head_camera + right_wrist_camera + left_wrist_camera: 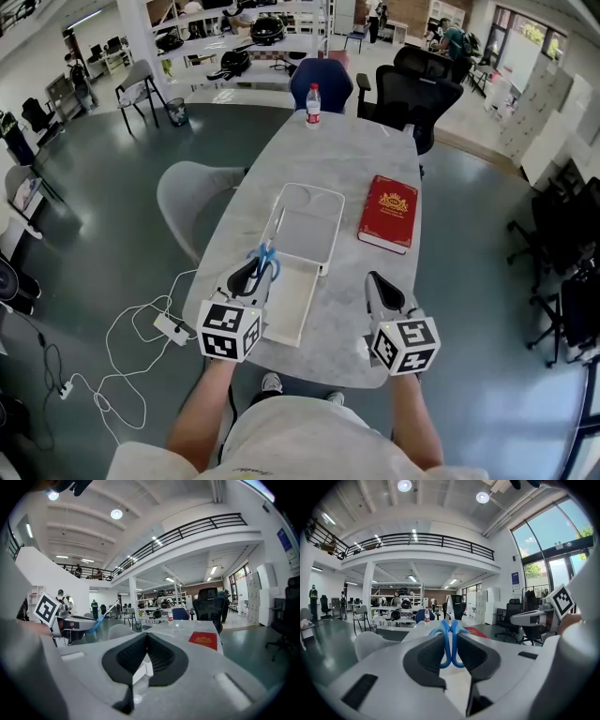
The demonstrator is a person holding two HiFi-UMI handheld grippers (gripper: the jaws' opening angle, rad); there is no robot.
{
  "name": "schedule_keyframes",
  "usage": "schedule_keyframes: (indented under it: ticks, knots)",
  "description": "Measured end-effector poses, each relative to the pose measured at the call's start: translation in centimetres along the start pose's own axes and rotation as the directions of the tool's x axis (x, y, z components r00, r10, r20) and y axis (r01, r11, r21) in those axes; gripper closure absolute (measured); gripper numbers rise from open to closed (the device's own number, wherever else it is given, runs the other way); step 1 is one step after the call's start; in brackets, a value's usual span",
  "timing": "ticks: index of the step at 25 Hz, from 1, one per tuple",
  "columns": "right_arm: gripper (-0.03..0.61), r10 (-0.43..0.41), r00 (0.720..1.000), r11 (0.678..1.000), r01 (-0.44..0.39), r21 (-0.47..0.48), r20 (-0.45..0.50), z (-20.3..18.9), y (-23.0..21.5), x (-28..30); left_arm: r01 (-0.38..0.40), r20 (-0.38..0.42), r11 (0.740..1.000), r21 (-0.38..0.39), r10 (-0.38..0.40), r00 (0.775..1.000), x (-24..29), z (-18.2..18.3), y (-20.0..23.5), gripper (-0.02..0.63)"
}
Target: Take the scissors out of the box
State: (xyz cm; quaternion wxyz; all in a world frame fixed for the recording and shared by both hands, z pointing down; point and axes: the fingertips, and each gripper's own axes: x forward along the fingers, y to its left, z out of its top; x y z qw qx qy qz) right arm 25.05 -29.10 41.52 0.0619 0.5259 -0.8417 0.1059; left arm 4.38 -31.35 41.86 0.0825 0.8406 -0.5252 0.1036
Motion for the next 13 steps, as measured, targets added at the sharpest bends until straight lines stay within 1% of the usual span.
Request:
schedule_keyframes:
  ticks: [13]
  knots:
    - [0.574,0.003,1.0,1.0,-0.003,0.0,-0.002,-0.19,-0.02,0.16,0.008,-0.001,1.0,0.001,-0.008,1.0,0.23,-0.2,-0.18,0.532]
